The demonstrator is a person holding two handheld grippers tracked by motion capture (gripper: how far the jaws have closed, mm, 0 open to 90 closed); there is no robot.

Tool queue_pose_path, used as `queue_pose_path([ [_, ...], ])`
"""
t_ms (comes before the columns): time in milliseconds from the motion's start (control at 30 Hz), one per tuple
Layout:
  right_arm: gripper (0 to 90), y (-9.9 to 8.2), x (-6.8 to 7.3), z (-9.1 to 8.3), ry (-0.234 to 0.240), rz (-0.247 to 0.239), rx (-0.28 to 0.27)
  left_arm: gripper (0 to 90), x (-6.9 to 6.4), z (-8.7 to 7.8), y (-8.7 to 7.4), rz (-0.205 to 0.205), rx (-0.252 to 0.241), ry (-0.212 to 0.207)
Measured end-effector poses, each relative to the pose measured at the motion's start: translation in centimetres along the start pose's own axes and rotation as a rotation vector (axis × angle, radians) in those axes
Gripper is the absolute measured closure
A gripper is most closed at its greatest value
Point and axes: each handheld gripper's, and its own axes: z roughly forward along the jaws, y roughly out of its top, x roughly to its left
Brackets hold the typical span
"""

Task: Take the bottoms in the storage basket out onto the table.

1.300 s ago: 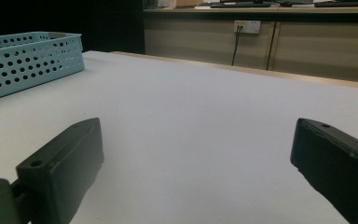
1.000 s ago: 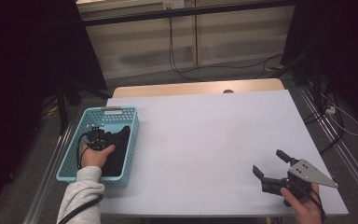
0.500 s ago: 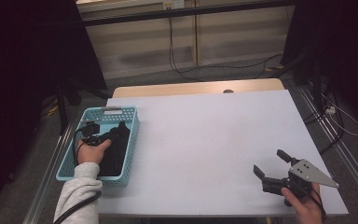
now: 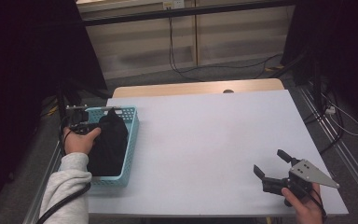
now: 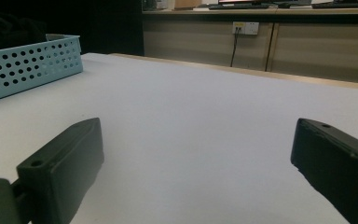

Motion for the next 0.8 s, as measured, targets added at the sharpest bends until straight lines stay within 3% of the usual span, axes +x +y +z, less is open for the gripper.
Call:
queue_pose_path([
  [100,1.6,0.0,0.0,0.0,0.0,0.0,0.001,78.6,-0.4,-0.8,1.0,-0.005,-0.017,-0.009],
  [267,1.6,0.0,0.0,0.0,0.002,-0.001,0.001,78.2,-0.7,-1.5,1.7,0.041,-0.044,-0.004],
  [367,1.6,0.0,0.0,0.0,0.005,-0.001,0.002,77.6,-0.2,-0.8,0.9,0.045,-0.043,-0.003],
  [433,1.6,0.0,0.1,0.0,0.006,-0.001,0.003,76.3,0.5,-0.2,-0.1,0.064,-0.057,0.024],
  [500,1.6,0.0,0.1,0.0,0.007,-0.001,0.004,73.5,1.4,0.5,-1.2,0.053,-0.048,0.026],
  [600,1.6,0.0,0.0,0.0,0.008,0.0,0.004,65.5,2.1,1.4,-2.6,0.098,-0.023,0.032],
  [733,1.6,-0.1,0.0,0.0,0.007,0.002,0.003,47.1,2.7,2.0,-3.9,0.134,0.005,0.06],
  [767,1.6,-0.1,0.0,0.0,0.007,0.002,0.003,40.0,3.0,2.2,-4.1,0.148,-0.003,0.066],
  [800,1.6,0.0,0.0,0.0,0.008,0.0,0.005,25.3,3.2,2.3,-4.4,0.16,-0.005,0.076],
])
